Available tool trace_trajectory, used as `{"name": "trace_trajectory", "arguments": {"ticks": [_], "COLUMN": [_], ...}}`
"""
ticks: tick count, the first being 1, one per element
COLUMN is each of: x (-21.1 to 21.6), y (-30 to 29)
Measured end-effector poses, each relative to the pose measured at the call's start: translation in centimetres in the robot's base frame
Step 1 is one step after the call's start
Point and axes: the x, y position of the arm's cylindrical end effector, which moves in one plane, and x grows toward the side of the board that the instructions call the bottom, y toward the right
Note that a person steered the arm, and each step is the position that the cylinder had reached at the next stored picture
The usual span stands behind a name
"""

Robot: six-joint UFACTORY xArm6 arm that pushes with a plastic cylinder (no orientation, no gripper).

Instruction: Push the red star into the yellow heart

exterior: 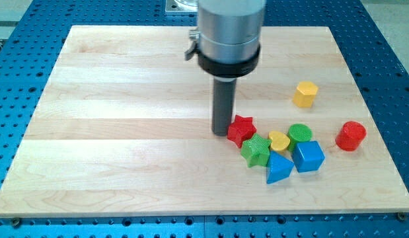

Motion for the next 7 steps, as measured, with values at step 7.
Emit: {"name": "trace_trajectory", "arguments": {"ticks": [7], "x": [-2.2], "y": [4.9]}}
